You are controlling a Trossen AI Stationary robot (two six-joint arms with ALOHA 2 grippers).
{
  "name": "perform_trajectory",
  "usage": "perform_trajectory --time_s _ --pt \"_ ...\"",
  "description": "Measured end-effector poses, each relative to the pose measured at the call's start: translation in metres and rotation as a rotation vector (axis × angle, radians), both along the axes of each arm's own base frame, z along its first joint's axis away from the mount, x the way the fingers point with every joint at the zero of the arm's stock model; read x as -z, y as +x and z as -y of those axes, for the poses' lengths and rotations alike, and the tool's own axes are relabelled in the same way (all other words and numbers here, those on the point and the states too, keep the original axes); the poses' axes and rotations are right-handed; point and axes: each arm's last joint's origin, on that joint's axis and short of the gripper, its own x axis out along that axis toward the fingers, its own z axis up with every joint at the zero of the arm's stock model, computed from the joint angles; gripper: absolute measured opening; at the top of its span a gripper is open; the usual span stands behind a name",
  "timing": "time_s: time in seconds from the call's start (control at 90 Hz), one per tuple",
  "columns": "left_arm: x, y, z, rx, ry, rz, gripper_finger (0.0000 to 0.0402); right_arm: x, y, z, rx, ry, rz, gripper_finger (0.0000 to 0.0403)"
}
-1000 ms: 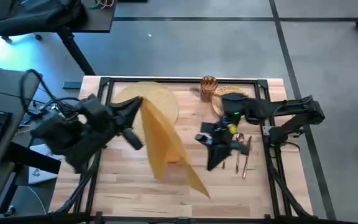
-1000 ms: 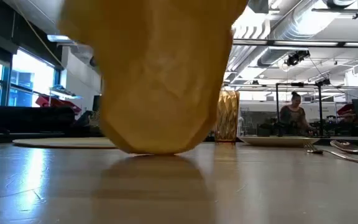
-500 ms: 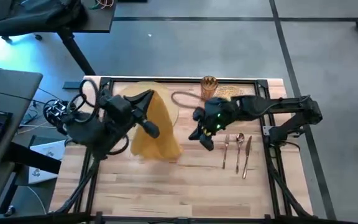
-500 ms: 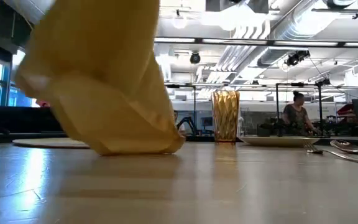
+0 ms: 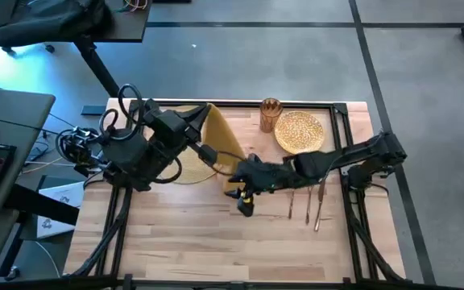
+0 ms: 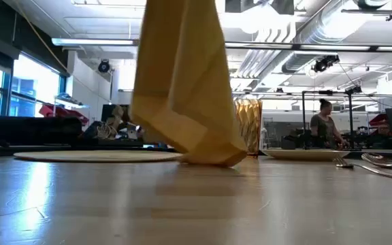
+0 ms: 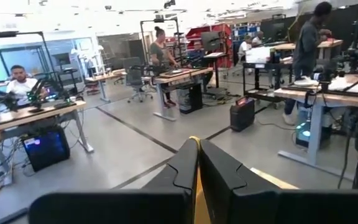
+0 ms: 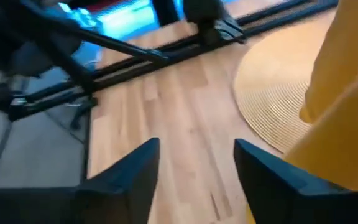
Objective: Set table place
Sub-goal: Fold the yellow table napkin
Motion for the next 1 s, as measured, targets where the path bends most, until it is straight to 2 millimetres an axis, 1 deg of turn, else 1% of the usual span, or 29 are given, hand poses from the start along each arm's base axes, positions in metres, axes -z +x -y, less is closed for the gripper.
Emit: perform_trajectory --time_s 0.133,0.244,0.378,0.444,0.511,0.556,0.622,0.689,0.744,0.789,0.822,0.856,0.889,0.944,1.0 --pt "-0.003 -0.012 0.017 0.064 -0.001 0.004 0.0000 -0.006 -0.007 0.008 0.159 0.043 0.011 0.0220" --pt "-0.005 -0.029 0.038 0.088 -0.018 0.008 0.0000 -0.009 -0.011 0.019 0.255 0.123 0.010 0.0213" --pt "-0.004 -0.051 0.065 0.093 -0.081 0.052 0.0000 -0.021 -0.019 0.031 0.319 0.239 0.028 0.0204" --pt "-0.001 -0.058 0.074 0.125 -0.118 0.087 0.0000 -0.022 -0.022 0.039 0.347 0.291 0.008 0.0201" --pt "0.007 -0.060 0.076 0.129 -0.140 0.111 0.0000 -0.019 -0.022 0.053 0.379 0.314 -0.026 0.0198" --pt "0.016 -0.057 0.072 0.116 -0.152 0.126 0.0000 -0.015 -0.021 0.063 0.394 0.312 -0.064 0.0197" --pt "0.034 -0.052 0.060 0.109 -0.188 0.144 0.0000 -0.005 -0.016 0.078 0.391 0.302 -0.110 0.0197" --pt "0.052 -0.048 0.040 0.089 -0.258 0.141 0.0000 0.007 -0.012 0.088 0.348 0.281 -0.172 0.0197" --pt "0.066 -0.047 0.021 0.043 -0.328 0.117 0.0000 0.011 -0.011 0.091 0.286 0.261 -0.201 0.0197" --pt "0.074 -0.045 0.007 -0.014 -0.392 0.113 0.0000 0.011 -0.011 0.090 0.240 0.239 -0.209 0.0197" --pt "0.080 -0.039 -0.001 -0.050 -0.448 0.140 0.0000 0.011 -0.012 0.088 0.201 0.222 -0.215 0.0197" --pt "0.086 -0.034 -0.009 -0.080 -0.448 0.118 0.0000 0.012 -0.013 0.084 0.162 0.205 -0.227 0.0197" --pt "0.092 -0.028 -0.015 -0.088 -0.451 0.077 0.0000 0.014 -0.014 0.079 0.116 0.191 -0.242 0.0197" --pt "0.098 -0.014 -0.024 -0.095 -0.494 0.064 0.0000 0.020 -0.014 0.068 0.029 0.174 -0.257 0.0197" --pt "0.106 -0.008 -0.034 -0.111 -0.522 0.005 0.0000 0.028 -0.013 0.058 -0.049 0.162 -0.251 0.0197"
